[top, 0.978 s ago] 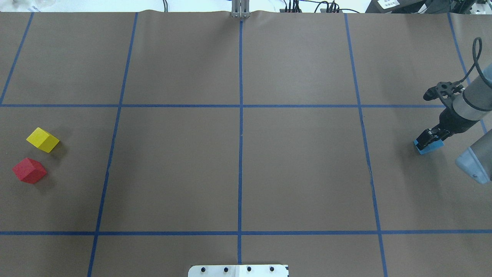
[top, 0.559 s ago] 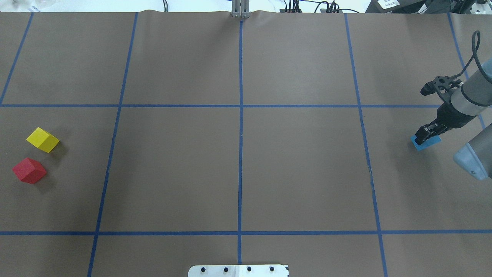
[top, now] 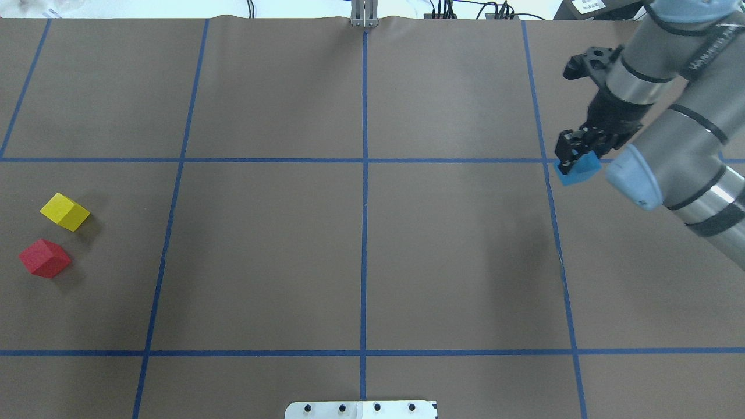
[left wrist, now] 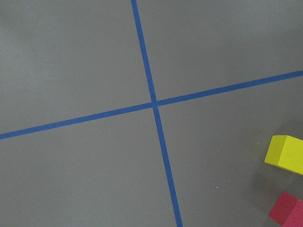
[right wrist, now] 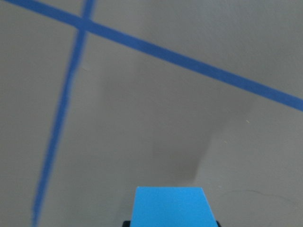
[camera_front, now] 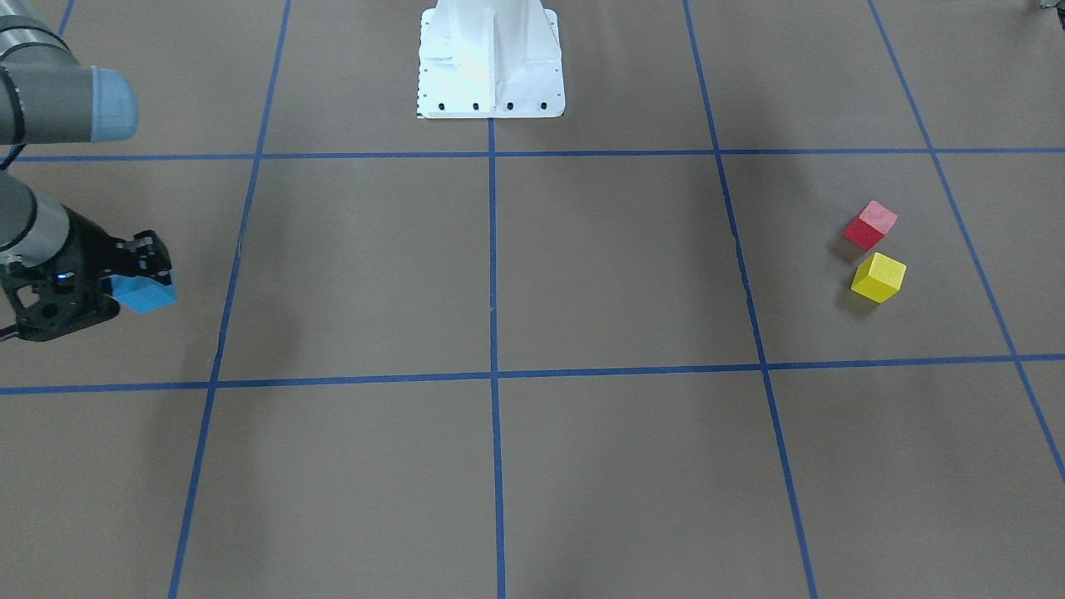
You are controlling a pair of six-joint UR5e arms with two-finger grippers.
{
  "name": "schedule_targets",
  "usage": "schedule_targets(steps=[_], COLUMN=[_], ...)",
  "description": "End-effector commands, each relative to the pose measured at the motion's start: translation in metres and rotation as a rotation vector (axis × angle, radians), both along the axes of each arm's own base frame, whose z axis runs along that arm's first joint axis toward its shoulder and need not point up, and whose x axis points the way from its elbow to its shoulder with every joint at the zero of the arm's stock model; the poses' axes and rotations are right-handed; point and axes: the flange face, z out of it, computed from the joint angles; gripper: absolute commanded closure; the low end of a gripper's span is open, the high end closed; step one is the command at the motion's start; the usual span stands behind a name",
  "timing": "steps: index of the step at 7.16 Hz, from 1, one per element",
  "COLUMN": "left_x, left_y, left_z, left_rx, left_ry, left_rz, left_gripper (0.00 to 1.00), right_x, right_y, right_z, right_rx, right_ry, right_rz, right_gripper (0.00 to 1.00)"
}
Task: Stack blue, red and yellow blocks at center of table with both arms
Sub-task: 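Carry the blue cube with the right gripper to the table center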
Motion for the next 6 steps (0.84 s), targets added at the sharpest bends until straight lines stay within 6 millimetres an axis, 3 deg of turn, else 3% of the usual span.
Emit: schedule_targets(steps=[1,2,3,4,6], left_x=[0.0,0.0,0.0,0.0,0.0], left_y=[0.0,0.0,0.0,0.0,0.0], left_z=[0.003,0.004,0.004,0.005,0.008], left_rx=[-0.007,-0.011,-0.011,-0.012,-0.019], left_ry=[0.0,0.0,0.0,-0.001,-0.002], left_rz=[0.0,-0.001,-0.001,-0.001,0.0], left_gripper=[0.0,0.0,0.0,0.0,0.0], right_x=[-0.119,-0.182,-0.243,-0.278,-0.3], right_y=[0.004,0.003,0.004,0.013,0.029], right_z=[-0.117,-0.16,-0.167,-0.159,-0.149], right_rx=[-0.155,-0.205,-0.246,-0.225,-0.212], right_ry=[0.034,0.033,-0.006,-0.016,0.015], right_rz=[0.071,0.095,0.165,0.205,0.195], right_gripper=[1.0,1.0,1.0,1.0,1.0])
